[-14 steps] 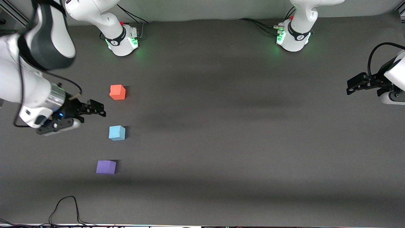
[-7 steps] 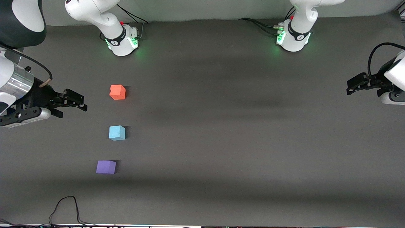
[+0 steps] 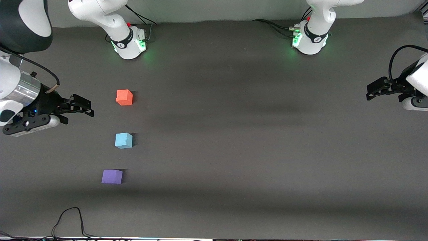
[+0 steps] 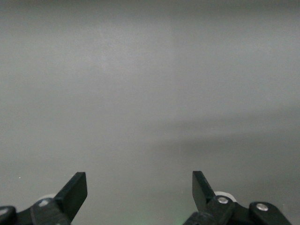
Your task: Place blue block between orange and purple blocks
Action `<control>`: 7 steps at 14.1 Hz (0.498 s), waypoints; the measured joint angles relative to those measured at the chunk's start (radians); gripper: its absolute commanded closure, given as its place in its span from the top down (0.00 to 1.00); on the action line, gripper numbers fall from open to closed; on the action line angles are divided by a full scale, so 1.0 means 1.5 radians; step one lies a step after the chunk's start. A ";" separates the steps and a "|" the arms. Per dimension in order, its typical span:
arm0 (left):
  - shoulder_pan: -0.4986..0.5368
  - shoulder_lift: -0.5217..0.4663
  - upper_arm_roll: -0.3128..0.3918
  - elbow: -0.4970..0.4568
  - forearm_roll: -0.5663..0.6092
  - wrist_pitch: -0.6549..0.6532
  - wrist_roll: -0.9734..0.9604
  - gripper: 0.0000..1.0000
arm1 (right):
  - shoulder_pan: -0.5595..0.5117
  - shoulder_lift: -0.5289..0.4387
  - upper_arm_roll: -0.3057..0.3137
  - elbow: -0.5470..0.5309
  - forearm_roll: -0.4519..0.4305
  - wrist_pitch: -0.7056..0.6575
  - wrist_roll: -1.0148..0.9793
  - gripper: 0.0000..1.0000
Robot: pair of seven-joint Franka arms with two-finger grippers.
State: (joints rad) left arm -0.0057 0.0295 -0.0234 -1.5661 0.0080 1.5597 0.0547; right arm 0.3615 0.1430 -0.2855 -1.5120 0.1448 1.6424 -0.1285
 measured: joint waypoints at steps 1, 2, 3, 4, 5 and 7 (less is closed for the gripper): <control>0.000 0.000 0.000 0.000 0.000 0.000 0.000 1.00 | -0.049 -0.004 0.052 -0.007 -0.005 -0.001 0.001 1.00; 0.000 0.000 0.000 0.000 0.000 0.000 0.000 1.00 | -0.099 -0.011 0.103 -0.014 -0.009 -0.002 0.002 1.00; 0.000 0.000 0.000 0.000 0.000 0.000 0.000 1.00 | -0.149 -0.020 0.151 -0.019 -0.011 -0.006 0.004 1.00; 0.000 0.000 0.000 0.000 0.000 0.000 0.000 1.00 | -0.191 -0.031 0.187 -0.026 -0.012 -0.010 0.005 1.00; 0.000 0.000 0.000 0.000 0.000 0.000 0.000 1.00 | -0.221 -0.043 0.211 -0.037 -0.012 -0.012 0.006 1.00; 0.000 0.000 0.000 0.000 0.000 0.000 0.000 1.00 | -0.237 -0.065 0.219 -0.055 -0.015 -0.012 0.013 1.00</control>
State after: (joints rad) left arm -0.0057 0.0295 -0.0234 -1.5663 0.0080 1.5604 0.0547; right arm 0.0063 0.0450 0.0427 -1.5951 0.1227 1.6246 -0.1089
